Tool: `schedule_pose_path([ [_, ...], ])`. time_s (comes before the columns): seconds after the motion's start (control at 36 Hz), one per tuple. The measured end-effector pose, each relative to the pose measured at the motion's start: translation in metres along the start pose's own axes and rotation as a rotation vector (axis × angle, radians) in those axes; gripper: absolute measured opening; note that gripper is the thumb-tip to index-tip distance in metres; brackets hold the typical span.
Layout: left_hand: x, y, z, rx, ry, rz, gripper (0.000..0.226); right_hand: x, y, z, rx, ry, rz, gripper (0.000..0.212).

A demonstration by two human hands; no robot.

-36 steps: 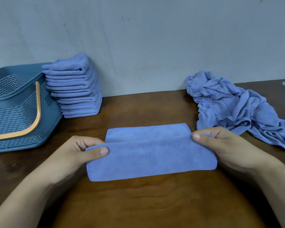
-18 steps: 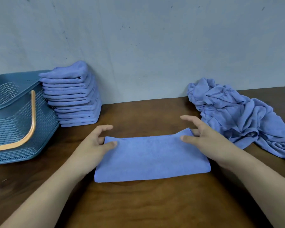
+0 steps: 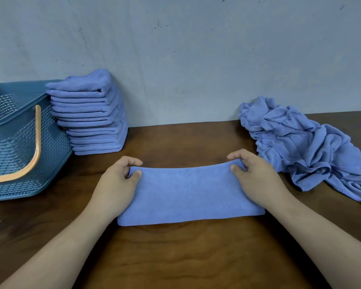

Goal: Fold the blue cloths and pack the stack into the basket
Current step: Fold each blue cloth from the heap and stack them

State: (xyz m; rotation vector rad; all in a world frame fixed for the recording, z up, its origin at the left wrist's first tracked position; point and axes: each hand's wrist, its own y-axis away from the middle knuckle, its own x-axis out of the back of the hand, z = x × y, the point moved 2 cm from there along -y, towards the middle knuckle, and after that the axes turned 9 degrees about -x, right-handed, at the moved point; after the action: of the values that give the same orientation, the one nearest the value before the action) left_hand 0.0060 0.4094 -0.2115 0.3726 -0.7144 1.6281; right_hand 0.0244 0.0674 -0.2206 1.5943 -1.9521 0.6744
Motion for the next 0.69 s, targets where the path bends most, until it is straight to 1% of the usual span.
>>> schedule_pose_path([
  [0.19, 0.001, 0.0, 0.003, 0.023, -0.009, -0.002, 0.016, 0.006, 0.002, -0.011, 0.03, 0.072, 0.142, 0.024],
  [0.28, 0.001, 0.0, 0.005, 0.033, -0.006, -0.008, 0.016, 0.002, 0.0, -0.01, 0.033, 0.211, 0.103, 0.03],
  [0.33, 0.004, 0.001, 0.007, 0.077, 0.029, -0.004, 0.017, 0.002, 0.0, -0.01, 0.033, 0.253, 0.086, 0.036],
  [0.42, 0.013, 0.005, 0.008, 0.17, 0.089, -0.037, 0.032, 0.008, 0.003, -0.013, 0.073, 0.311, 0.111, 0.045],
  [0.47, 0.021, 0.007, 0.008, 0.19, 0.043, -0.066, 0.041, 0.015, 0.011, -0.018, 0.127, 0.449, 0.161, 0.05],
  [0.53, 0.028, 0.01, 0.014, 0.205, -0.023, -0.102, 0.049, 0.017, 0.023, -0.027, 0.238, 0.532, 0.194, 0.05],
  [0.56, 0.03, 0.011, 0.017, 0.223, -0.041, -0.127, 0.055, 0.015, 0.029, -0.032, 0.305, 0.524, 0.162, 0.048],
  [0.61, 0.031, 0.014, 0.024, 0.272, -0.062, -0.176, 0.069, 0.004, 0.038, -0.04, 0.398, 0.434, -0.01, 0.044],
  [0.67, 0.028, 0.019, 0.03, 0.29, -0.094, -0.203, 0.075, -0.01, 0.045, -0.041, 0.405, 0.403, -0.204, 0.046],
  [0.69, 0.025, 0.021, 0.032, 0.277, -0.114, -0.196, 0.075, -0.015, 0.046, -0.039, 0.4, 0.433, -0.266, 0.049],
])
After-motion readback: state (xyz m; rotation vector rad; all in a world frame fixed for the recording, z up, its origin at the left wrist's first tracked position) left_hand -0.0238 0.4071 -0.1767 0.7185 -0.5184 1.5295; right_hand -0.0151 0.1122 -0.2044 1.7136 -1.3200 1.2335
